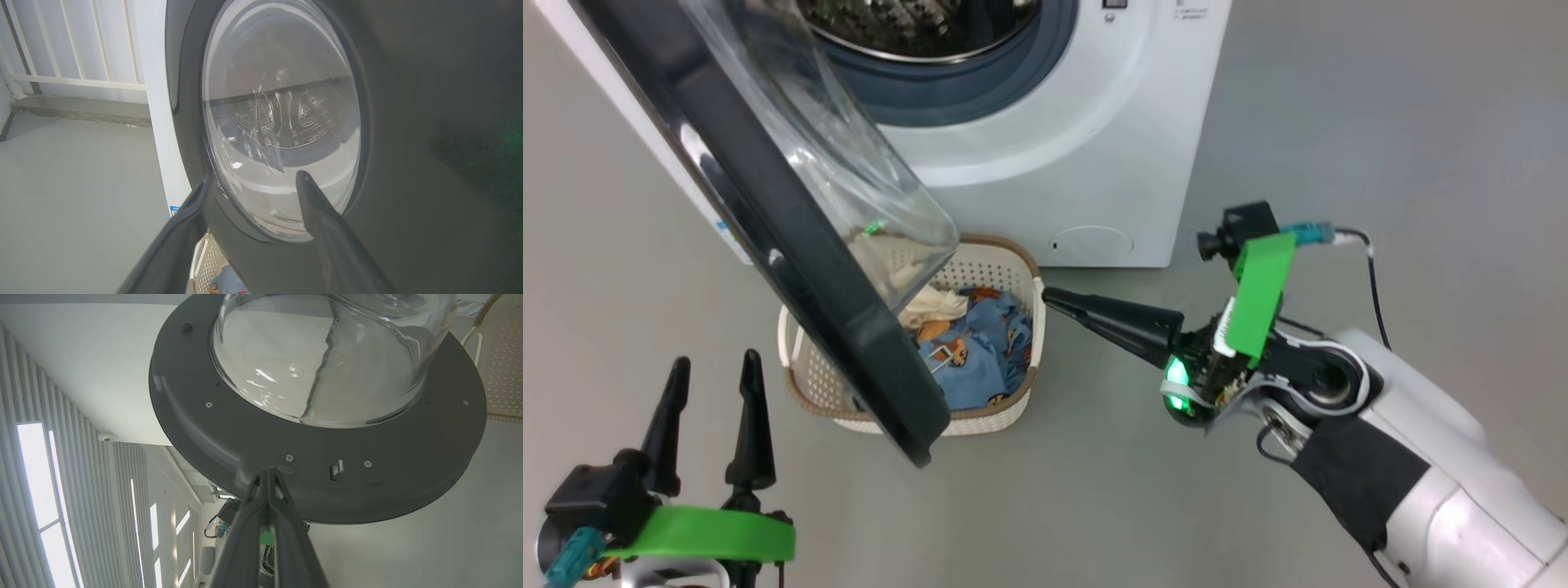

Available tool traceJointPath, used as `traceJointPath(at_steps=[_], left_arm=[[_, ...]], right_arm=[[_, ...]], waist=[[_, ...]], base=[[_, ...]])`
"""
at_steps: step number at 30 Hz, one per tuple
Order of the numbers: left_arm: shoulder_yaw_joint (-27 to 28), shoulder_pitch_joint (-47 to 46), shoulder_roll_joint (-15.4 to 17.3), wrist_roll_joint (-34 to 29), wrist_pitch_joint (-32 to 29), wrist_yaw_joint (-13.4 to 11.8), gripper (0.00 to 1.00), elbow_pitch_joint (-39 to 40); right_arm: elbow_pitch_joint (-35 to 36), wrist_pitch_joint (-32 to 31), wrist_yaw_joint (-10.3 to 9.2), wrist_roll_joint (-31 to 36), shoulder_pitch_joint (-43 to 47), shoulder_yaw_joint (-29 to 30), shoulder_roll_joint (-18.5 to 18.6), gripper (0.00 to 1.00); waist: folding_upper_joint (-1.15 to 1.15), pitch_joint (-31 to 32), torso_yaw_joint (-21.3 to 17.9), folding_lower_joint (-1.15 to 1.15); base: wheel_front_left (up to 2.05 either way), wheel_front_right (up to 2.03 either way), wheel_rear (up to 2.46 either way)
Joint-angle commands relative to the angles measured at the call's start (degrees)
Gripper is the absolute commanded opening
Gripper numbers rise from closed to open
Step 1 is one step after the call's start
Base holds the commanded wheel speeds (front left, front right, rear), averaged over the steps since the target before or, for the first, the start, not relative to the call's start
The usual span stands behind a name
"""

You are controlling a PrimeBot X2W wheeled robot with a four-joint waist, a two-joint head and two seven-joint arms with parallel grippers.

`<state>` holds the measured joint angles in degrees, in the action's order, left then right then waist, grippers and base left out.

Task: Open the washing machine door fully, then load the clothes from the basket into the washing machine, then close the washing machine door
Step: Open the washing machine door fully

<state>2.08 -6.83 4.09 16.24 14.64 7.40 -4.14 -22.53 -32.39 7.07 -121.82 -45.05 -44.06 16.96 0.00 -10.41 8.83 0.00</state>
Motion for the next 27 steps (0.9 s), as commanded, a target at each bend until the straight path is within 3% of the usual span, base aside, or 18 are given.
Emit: traceJointPath(at_steps=[1, 7, 8, 9, 10, 11, 12, 19, 27], left_arm=[[2.1, 0.3, 1.1, -0.5, 0.4, 0.1, 1.00, 1.6], [2.8, 1.5, 1.2, -0.7, 0.4, 0.1, 1.00, 2.0], [3.0, 1.7, 1.2, -0.7, 0.4, 0.1, 1.00, 2.1], [3.2, 2.0, 1.3, -0.7, 0.4, 0.1, 1.00, 2.1], [3.4, 2.2, 1.3, -0.7, 0.4, 0.1, 1.00, 2.1], [3.6, 2.5, 1.3, -0.7, 0.4, 0.1, 1.00, 2.1], [3.8, 2.8, 1.3, -0.7, 0.4, 0.1, 1.00, 2.1], [4.9, 3.5, 1.1, -0.9, 0.4, 0.1, 1.00, 2.0], [4.7, 4.1, 0.9, -1.1, 0.4, 0.1, 1.00, 2.2]], right_arm=[[1.9, 0.8, 0.42, -0.4, 1.8, 0.7, -0.1, 0.00], [5.9, 5.0, 0.42, 1.7, 6.8, 3.8, 1.3, 0.00], [6.5, 5.9, 0.42, 2.3, 7.7, 4.5, 1.4, 0.04], [7.1, 6.7, 0.42, 2.9, 8.6, 5.2, 1.4, 0.18], [7.6, 7.6, 0.42, 3.6, 9.4, 5.9, 1.3, 0.40], [8.0, 8.7, 0.42, 4.5, 10.1, 6.6, 1.3, 0.74], [8.5, 9.8, 0.42, 5.4, 10.8, 7.4, 1.2, 1.00], [9.8, 22.0, 0.42, 16.8, 14.8, 14.9, -0.7, 1.00], [10.8, 32.6, 0.42, 29.0, 17.0, 17.6, -0.7, 1.00]], waist=[[0.00, 1.0, -1.0, 0.00], [0.00, 1.9, -2.5, 0.00], [0.00, 2.1, -2.8, 0.00], [0.00, 2.4, -3.1, 0.00], [0.00, 2.6, -3.3, 0.00], [0.00, 2.8, -3.7, 0.00], [0.00, 3.0, -4.0, 0.00], [0.00, 4.4, -6.1, 0.00], [0.00, 5.0, -6.9, 0.00]], base=[[0.00, 0.00, 0.00], [0.00, 0.00, 0.00], [0.00, 0.00, 0.00], [0.00, 0.00, 0.00], [0.00, 0.00, 0.00], [0.00, 0.00, 0.00], [0.00, 0.00, 0.00], [0.00, 0.00, 0.00], [0.00, 0.00, 0.00]])
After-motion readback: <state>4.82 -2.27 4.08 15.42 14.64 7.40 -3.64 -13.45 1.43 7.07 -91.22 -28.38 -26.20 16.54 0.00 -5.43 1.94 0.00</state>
